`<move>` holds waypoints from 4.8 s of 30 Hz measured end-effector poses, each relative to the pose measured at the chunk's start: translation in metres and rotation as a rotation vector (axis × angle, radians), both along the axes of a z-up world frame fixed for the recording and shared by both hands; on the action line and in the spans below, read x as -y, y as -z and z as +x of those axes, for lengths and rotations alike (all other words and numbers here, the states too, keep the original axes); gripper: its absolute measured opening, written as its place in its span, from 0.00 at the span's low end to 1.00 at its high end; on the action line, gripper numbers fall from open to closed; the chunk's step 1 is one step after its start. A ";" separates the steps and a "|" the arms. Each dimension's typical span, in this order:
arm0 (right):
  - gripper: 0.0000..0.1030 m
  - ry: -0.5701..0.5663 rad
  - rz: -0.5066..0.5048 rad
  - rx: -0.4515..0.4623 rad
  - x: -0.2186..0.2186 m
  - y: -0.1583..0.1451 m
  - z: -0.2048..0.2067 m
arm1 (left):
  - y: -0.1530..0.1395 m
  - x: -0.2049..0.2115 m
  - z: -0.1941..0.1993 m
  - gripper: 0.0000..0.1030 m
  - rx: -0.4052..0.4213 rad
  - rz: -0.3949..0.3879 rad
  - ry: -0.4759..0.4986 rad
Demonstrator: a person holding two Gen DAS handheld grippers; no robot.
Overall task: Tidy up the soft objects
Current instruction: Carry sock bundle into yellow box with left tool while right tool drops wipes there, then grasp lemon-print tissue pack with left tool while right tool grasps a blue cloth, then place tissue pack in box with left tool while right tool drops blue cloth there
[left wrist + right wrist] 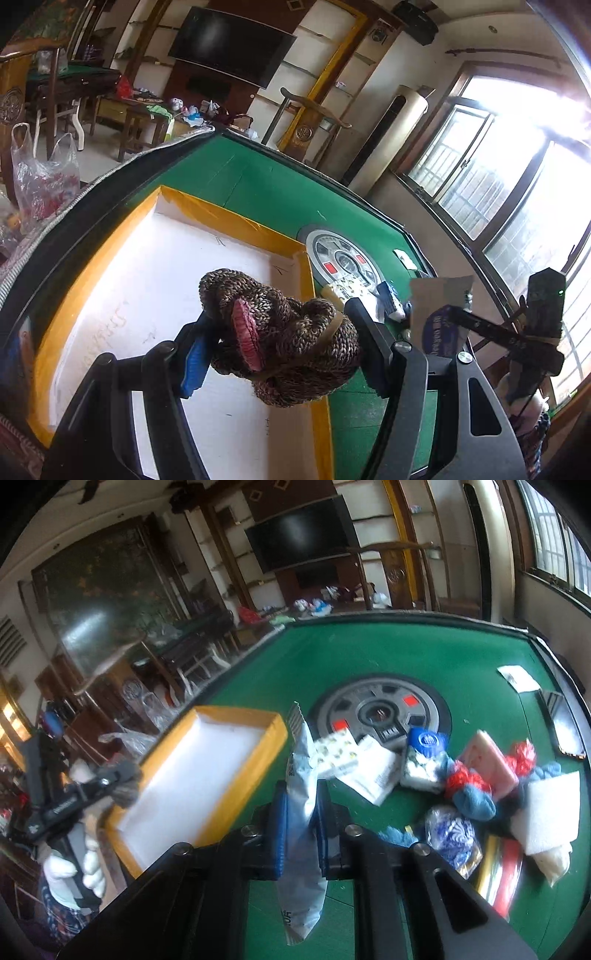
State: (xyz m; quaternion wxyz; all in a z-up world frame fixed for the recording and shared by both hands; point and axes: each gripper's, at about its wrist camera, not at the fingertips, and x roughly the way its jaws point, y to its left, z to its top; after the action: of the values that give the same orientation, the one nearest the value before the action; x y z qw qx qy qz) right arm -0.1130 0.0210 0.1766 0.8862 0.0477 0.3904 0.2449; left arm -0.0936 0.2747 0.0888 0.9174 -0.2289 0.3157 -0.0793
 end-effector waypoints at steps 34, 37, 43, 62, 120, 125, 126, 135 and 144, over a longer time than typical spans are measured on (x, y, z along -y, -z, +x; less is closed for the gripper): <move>0.37 -0.096 -0.034 -0.101 -0.147 0.039 0.101 | 0.039 -0.036 0.117 0.69 -0.232 -0.044 -0.083; 0.42 -0.074 -0.046 -0.007 -0.125 0.015 0.083 | 0.021 -0.027 0.103 0.69 -0.198 -0.046 -0.077; 0.44 0.025 -0.038 0.142 -0.063 -0.048 0.046 | -0.035 0.019 0.068 0.69 -0.082 -0.018 0.002; 0.90 0.432 -0.264 0.552 0.054 -0.391 -0.047 | -0.240 0.127 0.031 0.79 0.219 0.141 0.190; 0.90 0.506 0.192 0.051 0.198 0.055 0.065 | 0.048 0.233 0.092 0.61 -0.199 0.438 0.409; 0.90 0.445 0.204 0.029 0.190 0.049 0.060 | 0.014 0.205 0.070 0.62 -0.127 0.302 0.381; 0.90 0.368 0.233 0.013 0.179 0.045 0.054 | 0.009 0.198 0.066 0.62 -0.118 0.281 0.375; 0.64 -0.082 -0.122 -0.080 0.047 0.068 0.026 | -0.007 0.134 0.039 0.62 -0.079 0.149 0.276; 0.34 -0.075 -0.373 -0.132 0.024 0.107 0.039 | 0.002 0.057 0.012 0.62 -0.088 0.077 0.120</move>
State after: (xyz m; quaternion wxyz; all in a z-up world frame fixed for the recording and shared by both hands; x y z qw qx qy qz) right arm -0.0744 -0.0031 0.0694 0.8425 -0.1159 0.4877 0.1973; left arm -0.0815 0.2179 0.0864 0.9043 -0.1774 0.3718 -0.1121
